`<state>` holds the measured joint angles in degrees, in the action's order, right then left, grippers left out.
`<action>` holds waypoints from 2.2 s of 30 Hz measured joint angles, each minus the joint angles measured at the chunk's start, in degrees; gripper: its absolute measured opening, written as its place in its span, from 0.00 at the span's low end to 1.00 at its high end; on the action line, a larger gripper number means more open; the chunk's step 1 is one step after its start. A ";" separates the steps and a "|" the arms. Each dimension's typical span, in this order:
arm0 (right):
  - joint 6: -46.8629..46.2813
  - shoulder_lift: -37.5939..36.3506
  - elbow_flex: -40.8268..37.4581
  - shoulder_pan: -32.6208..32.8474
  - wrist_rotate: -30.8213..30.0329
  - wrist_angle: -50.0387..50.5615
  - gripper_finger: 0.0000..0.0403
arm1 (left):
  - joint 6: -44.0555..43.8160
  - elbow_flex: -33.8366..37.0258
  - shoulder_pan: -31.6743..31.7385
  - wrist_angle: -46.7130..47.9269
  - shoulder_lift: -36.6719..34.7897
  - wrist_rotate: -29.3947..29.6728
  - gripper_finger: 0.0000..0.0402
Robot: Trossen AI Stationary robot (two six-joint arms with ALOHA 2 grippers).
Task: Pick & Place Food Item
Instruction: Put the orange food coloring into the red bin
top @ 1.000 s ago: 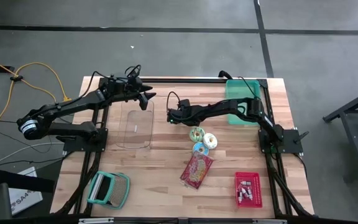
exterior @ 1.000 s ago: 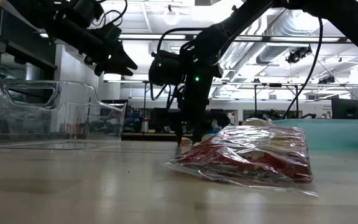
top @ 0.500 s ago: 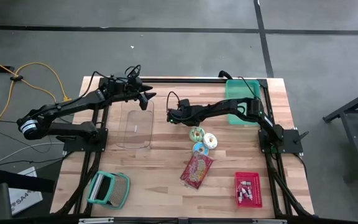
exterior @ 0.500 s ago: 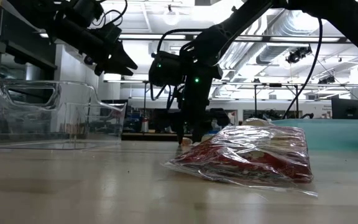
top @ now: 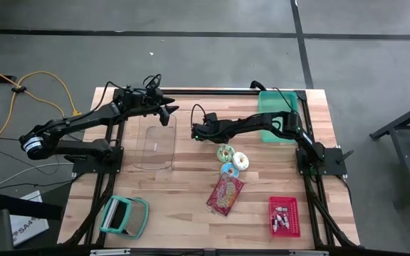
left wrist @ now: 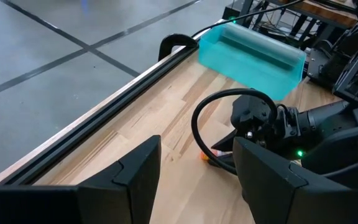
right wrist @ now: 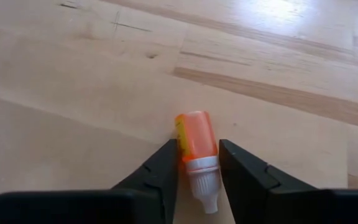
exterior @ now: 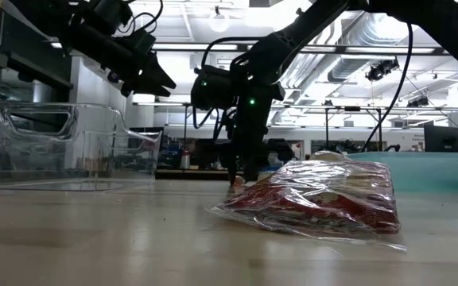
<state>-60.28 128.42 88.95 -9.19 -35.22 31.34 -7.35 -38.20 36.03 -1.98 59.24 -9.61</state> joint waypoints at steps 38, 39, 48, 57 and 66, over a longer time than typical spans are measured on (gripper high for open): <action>0.78 -0.04 0.02 0.09 -0.72 0.23 0.16 | -0.11 -0.02 0.00 0.00 0.00 0.00 0.48; 0.97 -0.04 0.00 0.09 -0.72 0.22 0.16 | -0.11 0.00 0.00 -0.02 0.00 0.00 0.48; 1.68 -0.57 -0.09 0.20 -0.62 0.59 0.16 | -0.09 -0.01 0.00 -0.01 0.00 0.00 0.48; 2.08 -5.33 -0.09 1.09 -1.20 4.31 0.16 | 0.00 0.00 0.00 -0.26 0.00 0.00 0.48; 2.17 -12.91 0.00 4.07 -3.65 10.99 0.16 | -0.02 0.00 0.01 -0.25 0.00 0.02 0.48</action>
<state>-58.11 115.51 88.94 -5.12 -38.87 42.33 -7.38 -38.20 36.04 -2.23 59.24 -9.59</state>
